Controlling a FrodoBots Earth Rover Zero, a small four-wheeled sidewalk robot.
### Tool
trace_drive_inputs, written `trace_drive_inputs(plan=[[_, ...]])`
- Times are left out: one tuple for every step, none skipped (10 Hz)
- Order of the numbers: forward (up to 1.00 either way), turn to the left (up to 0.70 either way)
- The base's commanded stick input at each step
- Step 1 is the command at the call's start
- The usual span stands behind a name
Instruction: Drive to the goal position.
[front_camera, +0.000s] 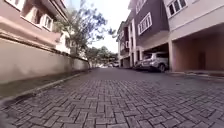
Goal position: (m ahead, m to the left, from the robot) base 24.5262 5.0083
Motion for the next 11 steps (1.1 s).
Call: trace_drive_inputs(plan=[[0.69, 0.03], [0.69, 0.03], [0.69, 0.03], [0.69, 0.03], [0.69, 0.03], [0.69, 0.03], [0.69, 0.03], [0.69, 0.03], [0.69, 0.03], [0.69, 0.03], [0.69, 0.03]])
